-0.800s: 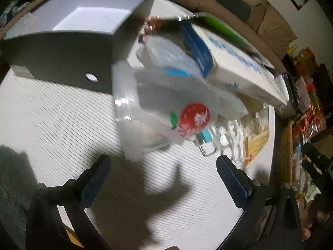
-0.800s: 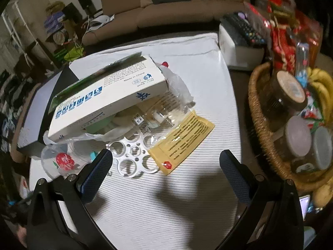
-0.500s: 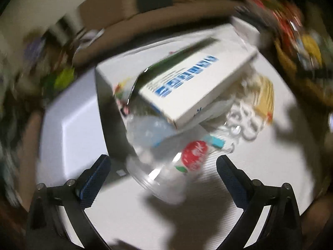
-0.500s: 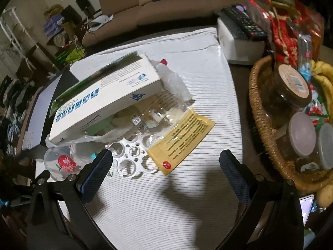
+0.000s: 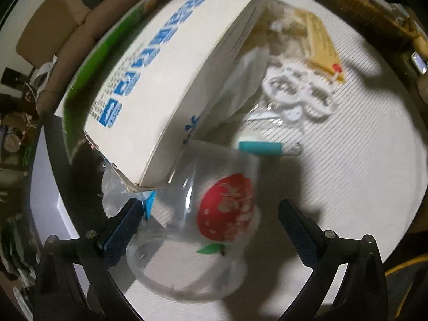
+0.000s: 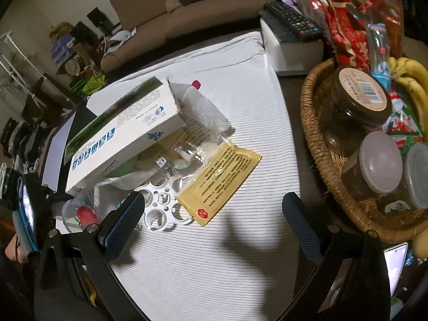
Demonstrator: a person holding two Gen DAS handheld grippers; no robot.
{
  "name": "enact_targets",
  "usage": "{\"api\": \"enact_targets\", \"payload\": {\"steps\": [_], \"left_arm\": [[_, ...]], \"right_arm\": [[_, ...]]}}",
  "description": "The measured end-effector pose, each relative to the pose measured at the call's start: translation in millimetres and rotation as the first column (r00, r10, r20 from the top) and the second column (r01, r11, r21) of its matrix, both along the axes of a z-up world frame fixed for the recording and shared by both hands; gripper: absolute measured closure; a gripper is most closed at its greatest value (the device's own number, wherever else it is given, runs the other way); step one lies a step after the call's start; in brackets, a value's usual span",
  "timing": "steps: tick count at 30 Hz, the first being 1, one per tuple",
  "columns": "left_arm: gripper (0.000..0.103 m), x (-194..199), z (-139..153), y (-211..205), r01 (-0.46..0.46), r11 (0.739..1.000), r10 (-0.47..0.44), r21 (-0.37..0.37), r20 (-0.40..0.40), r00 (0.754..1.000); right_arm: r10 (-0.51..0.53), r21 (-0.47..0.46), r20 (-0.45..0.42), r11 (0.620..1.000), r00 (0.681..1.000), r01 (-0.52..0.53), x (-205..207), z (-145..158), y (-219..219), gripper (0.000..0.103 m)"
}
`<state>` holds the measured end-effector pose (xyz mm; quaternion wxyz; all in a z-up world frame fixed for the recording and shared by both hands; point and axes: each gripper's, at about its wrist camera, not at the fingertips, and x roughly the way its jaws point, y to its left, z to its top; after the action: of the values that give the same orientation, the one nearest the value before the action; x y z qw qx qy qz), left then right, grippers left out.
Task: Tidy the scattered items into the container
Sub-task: 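Grasp the clear red-apple-print cup with the left gripper and lift it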
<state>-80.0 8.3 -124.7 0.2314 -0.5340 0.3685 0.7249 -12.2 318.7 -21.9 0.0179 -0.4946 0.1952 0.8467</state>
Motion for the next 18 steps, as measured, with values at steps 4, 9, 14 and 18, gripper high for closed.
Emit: {"api": "enact_targets", "payload": {"steps": [4, 9, 14, 18], "left_arm": [[0.000, -3, -8, 1, -0.018, 0.999, 0.015, -0.036, -0.073, 0.997], [0.000, 3, -35, 11, -0.022, 0.988, -0.002, -0.153, -0.156, 0.988], [0.001, 34, -32, 11, -0.035, 0.990, 0.005, -0.136, -0.219, 0.976], [0.002, 79, 10, -8, -0.141, 0.986, 0.155, 0.084, -0.200, 0.967]], "right_arm": [[-0.017, -0.017, -0.001, 1.000, 1.000, 0.017, 2, 0, 9, 0.000], [0.002, -0.003, 0.012, 1.000, 1.000, -0.002, -2, -3, 3, 0.000], [0.009, 0.016, 0.017, 1.000, 1.000, -0.009, -2, -5, 0, 0.000], [0.012, 0.053, 0.039, 0.999, 0.999, -0.014, -1, -6, -1, 0.000]]}}
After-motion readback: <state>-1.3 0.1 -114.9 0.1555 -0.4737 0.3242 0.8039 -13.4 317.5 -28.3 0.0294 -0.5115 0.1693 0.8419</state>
